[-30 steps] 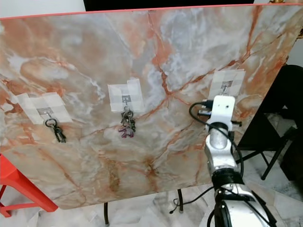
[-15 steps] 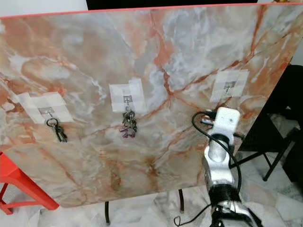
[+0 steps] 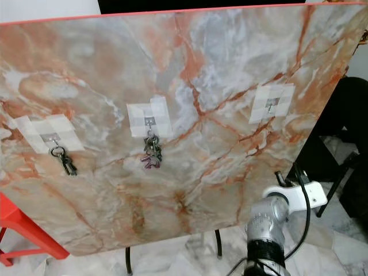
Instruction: Hang keys on a hook
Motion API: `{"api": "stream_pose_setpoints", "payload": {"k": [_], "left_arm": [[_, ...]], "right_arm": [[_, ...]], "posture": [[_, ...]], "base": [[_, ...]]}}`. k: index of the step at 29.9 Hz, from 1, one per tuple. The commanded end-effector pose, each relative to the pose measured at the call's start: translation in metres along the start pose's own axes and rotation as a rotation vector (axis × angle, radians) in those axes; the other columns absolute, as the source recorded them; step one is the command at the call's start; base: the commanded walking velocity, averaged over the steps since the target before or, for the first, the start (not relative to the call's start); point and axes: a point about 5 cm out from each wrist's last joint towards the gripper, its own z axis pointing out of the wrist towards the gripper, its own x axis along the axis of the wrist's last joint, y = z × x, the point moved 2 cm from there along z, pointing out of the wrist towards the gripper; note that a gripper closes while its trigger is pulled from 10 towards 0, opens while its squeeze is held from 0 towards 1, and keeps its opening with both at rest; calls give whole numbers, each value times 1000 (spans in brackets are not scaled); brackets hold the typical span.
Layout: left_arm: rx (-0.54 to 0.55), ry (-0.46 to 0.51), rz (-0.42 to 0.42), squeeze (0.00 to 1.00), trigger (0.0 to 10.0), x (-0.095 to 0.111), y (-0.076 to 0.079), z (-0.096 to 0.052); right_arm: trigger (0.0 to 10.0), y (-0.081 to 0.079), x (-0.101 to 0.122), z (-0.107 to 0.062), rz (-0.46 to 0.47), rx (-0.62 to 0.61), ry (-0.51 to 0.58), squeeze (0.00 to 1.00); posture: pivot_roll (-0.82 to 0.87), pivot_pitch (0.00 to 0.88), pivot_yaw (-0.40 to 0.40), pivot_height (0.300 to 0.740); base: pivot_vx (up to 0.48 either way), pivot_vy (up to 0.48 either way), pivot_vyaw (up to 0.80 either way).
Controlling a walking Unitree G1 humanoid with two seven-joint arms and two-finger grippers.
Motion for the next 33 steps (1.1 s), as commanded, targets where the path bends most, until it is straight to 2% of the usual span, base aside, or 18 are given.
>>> {"api": "stream_pose_setpoints", "payload": {"k": [1, 5, 9, 15, 19, 26, 31, 33], "left_arm": [[0, -10, 6, 0, 10000, -2, -1, 0], [3, -9, 5, 0, 10000, -2, -1, 0], [5, -9, 5, 0, 10000, -2, -1, 0], [4, -8, 4, 0, 10000, -1, 0, 0], [4, -7, 2, 0, 10000, -1, 0, 0], [4, -6, -3, 0, 10000, -1, 0, 0], [4, -5, -7, 0, 10000, -1, 0, 0], [4, -5, -7, 0, 10000, -1, 0, 0]], "right_arm": [[10000, -4, -2, -1, 35, -1, -24, 0], [10000, -8, -4, -1, 42, 16, -31, 0], [10000, -24, 9, 0, -91, 100, 64, 0], [10000, -34, 27, 2, -137, 125, 160, 0], [10000, -42, 38, 2, -238, 136, 246, 0], [10000, -52, 43, 1, -336, 171, 312, 0], [10000, -64, 45, -1, -470, 193, 376, 0], [10000, -64, 46, -2, -481, 194, 386, 0]], "posture": [[61, 0, -15, 730], [65, 0, -16, 730], [65, 0, -16, 730], [61, 0, -14, 730], [61, 0, -15, 730], [63, 0, -16, 730], [65, 0, -17, 730], [65, 0, -17, 730]], "base": [[0, 0, 0], [0, 0, 0], [0, 0, 0], [0, 0, 0], [0, 0, 0], [0, 0, 0], [0, 0, 0], [0, 0, 0]]}}
